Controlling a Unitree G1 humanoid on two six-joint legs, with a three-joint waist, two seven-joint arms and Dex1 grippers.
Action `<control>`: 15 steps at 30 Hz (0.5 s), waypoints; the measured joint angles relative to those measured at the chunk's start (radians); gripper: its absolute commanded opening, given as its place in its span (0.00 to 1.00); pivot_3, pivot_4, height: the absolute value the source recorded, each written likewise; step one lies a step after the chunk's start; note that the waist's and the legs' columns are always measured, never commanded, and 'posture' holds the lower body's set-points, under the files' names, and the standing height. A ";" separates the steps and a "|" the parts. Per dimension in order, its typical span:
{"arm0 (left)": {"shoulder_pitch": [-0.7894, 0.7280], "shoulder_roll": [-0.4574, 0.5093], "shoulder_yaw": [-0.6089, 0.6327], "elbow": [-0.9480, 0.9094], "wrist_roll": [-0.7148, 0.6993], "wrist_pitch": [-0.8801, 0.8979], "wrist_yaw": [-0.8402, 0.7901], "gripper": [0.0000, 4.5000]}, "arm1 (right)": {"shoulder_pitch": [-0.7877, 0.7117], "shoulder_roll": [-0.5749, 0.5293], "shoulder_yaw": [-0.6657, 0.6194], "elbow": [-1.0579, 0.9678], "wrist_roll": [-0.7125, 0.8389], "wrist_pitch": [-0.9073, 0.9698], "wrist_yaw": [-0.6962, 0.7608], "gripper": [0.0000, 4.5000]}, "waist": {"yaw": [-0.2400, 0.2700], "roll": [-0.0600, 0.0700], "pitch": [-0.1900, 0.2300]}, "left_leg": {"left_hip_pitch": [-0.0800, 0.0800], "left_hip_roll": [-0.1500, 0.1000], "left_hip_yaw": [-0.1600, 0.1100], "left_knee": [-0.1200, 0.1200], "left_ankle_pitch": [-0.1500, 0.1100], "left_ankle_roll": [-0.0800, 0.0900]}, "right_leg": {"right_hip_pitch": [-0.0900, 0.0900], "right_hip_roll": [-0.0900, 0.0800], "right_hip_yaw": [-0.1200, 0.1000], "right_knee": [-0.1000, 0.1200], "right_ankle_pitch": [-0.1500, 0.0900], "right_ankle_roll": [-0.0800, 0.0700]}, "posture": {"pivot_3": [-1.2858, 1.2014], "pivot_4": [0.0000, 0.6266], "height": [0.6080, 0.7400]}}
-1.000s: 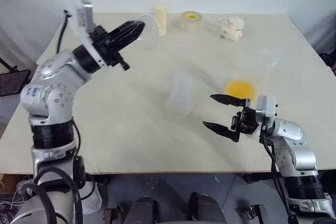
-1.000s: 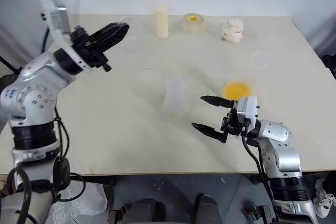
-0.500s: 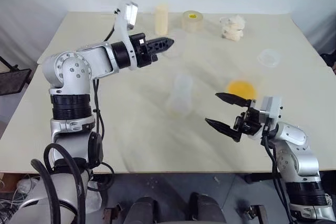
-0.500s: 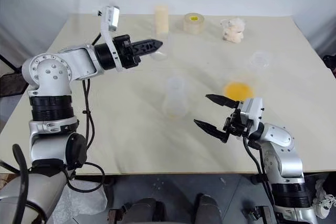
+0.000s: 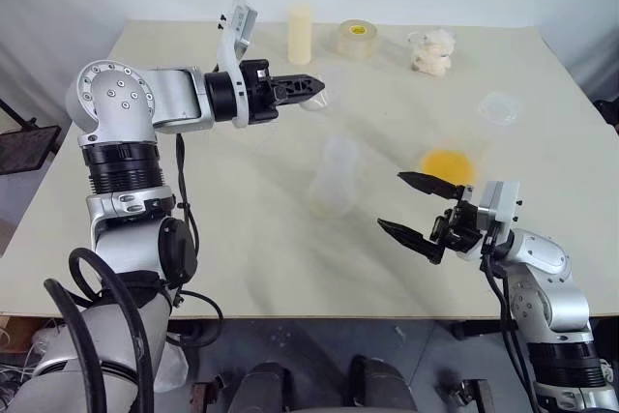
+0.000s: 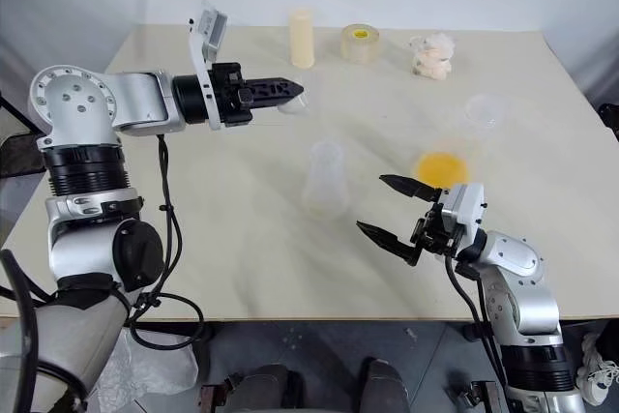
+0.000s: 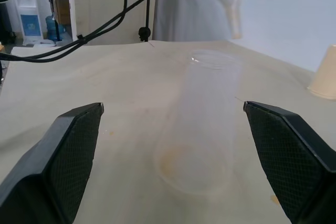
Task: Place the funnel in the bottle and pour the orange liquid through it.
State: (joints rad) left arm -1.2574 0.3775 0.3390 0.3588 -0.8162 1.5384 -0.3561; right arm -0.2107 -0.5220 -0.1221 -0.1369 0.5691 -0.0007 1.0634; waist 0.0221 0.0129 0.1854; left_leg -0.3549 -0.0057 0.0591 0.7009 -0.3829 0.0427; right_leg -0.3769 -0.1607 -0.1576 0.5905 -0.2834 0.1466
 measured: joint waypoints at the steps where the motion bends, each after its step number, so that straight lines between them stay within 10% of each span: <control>1: 0.000 0.001 -0.006 0.000 0.001 0.005 -0.003 0.01 | 0.000 0.000 0.000 0.000 0.000 0.000 -0.001 1.00 | 0.000 0.000 0.000 | 0.000 0.000 0.000 0.000 0.000 0.000 | 0.000 0.000 0.000 0.000 0.000 0.000 | 0.52 0.24 1.00; 15: 0.000 0.009 -0.163 0.010 0.058 -0.008 -0.066 0.01 | 0.005 0.000 0.000 -0.005 -0.012 0.000 -0.014 1.00 | 0.001 0.000 0.000 | 0.000 -0.001 0.000 0.000 0.000 0.000 | 0.000 0.000 0.000 0.000 0.000 0.000 | 0.52 0.24 1.00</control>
State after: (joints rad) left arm -1.2575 0.3866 0.1762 0.3691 -0.7577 1.5308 -0.4224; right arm -0.2061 -0.5223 -0.1221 -0.1422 0.5568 -0.0003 1.0499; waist 0.0234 0.0129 0.1854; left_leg -0.3549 -0.0062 0.0592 0.7009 -0.3828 0.0424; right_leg -0.3770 -0.1606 -0.1575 0.5905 -0.2834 0.1466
